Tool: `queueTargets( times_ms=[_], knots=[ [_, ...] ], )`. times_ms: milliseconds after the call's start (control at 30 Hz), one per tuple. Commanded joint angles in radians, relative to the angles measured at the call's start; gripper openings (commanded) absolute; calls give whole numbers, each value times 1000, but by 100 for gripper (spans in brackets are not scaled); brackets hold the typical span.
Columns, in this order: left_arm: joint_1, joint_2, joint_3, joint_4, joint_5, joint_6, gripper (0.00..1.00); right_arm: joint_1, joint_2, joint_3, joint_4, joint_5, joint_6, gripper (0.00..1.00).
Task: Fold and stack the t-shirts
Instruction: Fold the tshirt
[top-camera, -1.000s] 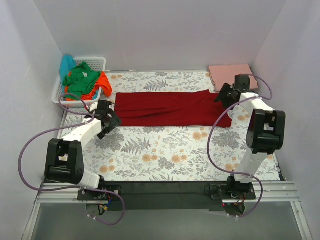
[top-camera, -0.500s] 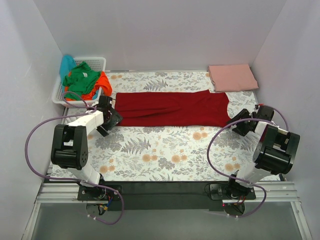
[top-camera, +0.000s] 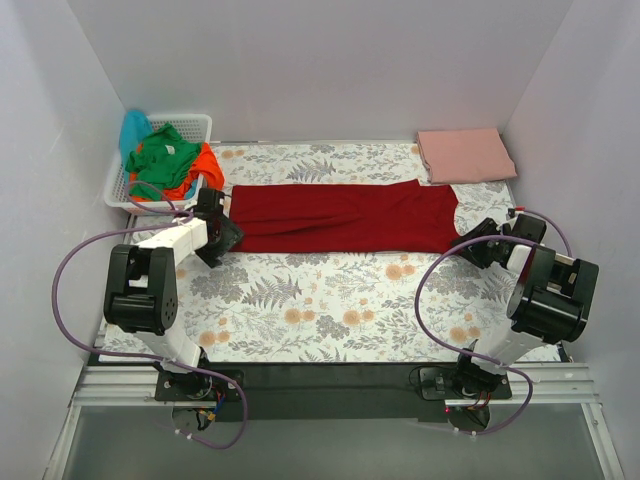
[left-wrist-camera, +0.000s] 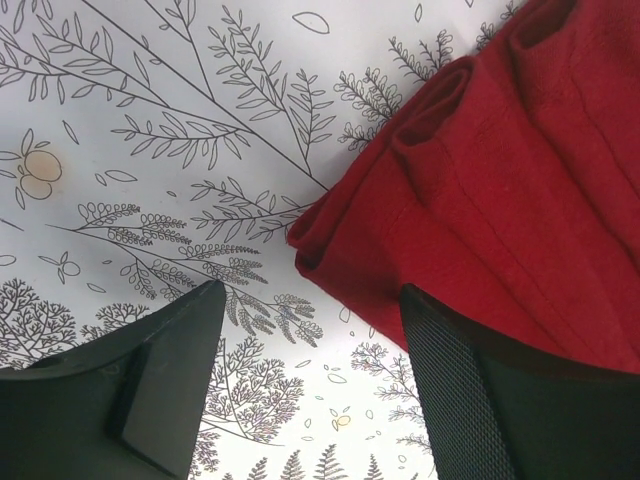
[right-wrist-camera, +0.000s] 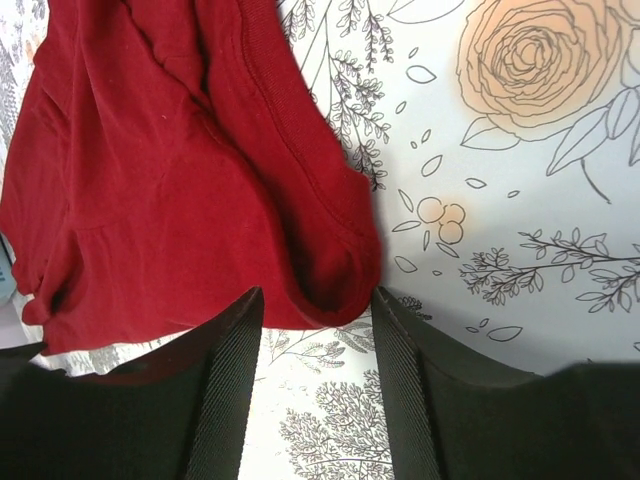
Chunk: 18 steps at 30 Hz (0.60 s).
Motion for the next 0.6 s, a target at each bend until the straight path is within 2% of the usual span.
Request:
queueTargets(
  times_ms=[0, 100, 367, 467, 500, 567],
  knots=[
    [4, 27, 8, 1, 11, -13, 68, -10, 11, -28, 12, 34, -9, 54],
    [4, 38, 13, 1, -6, -13, 62, -13, 18, -29, 11, 37, -15, 50],
    [4, 62, 48, 17, -44, -27, 62, -20, 30, -34, 11, 47, -25, 48],
    [4, 93, 69, 19, -40, -24, 58, -23, 36, -34, 12, 48, -28, 45],
    [4, 99, 77, 19, -35, -25, 45, -24, 36, -34, 12, 48, -29, 43],
    [4, 113, 79, 18, -35, -25, 33, -27, 39, -35, 11, 50, -29, 34]
  ],
)
